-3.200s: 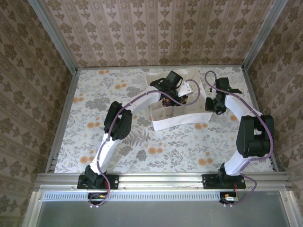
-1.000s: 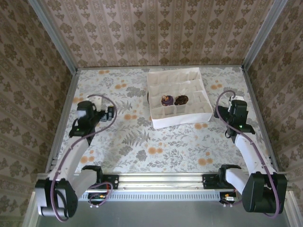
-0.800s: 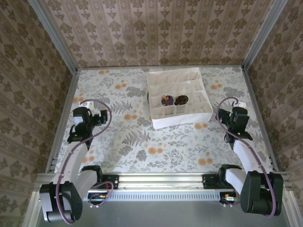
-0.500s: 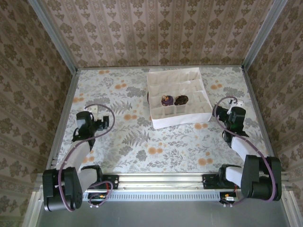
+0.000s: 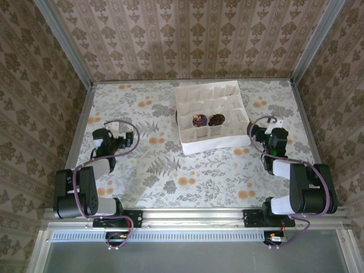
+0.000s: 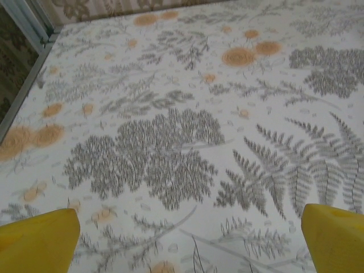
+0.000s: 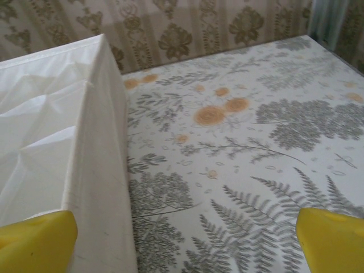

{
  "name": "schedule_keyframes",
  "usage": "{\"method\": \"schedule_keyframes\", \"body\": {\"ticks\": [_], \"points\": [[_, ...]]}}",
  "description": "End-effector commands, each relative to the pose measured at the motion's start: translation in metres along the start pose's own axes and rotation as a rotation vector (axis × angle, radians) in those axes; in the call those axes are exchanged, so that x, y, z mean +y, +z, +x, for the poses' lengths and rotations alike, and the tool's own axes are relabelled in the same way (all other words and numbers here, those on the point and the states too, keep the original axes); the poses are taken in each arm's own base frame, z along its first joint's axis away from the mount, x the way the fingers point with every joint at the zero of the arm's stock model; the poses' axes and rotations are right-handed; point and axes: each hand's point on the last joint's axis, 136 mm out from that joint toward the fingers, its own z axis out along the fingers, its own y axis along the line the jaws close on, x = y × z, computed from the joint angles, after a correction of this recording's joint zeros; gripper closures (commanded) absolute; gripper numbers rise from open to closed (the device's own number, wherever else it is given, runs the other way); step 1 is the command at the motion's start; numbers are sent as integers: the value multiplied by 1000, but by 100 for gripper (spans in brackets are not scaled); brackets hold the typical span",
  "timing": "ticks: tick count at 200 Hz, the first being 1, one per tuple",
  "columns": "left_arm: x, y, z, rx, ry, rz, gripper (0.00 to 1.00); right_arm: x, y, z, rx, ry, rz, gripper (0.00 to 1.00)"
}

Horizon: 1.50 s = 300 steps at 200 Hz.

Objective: Roll the socks

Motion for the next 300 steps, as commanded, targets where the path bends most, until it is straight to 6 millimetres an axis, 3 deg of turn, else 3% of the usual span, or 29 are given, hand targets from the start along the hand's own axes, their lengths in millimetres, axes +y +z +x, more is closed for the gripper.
{"method": "schedule_keyframes", "body": {"ticks": [1, 11, 44, 106, 143, 300], "points": [[-11, 10, -14, 2, 49, 35, 0, 13, 3, 10, -20, -95, -1, 0], [-15, 15, -14, 21, 64, 31, 0, 14, 6, 19, -20, -122, 22, 0], [-30, 27, -22, -9, 79, 31, 0, 6, 11, 16, -10, -129, 134, 0], [-9, 26, -15, -55, 6, -50, 0, 3, 14, 16, 16, -124, 157, 0], [-13, 20, -4, -113, 3, -32, 0, 2, 14, 16, 15, -125, 159, 0], [-12, 22, -5, -105, 6, -39, 0, 3, 14, 16, 13, -125, 158, 0]]}}
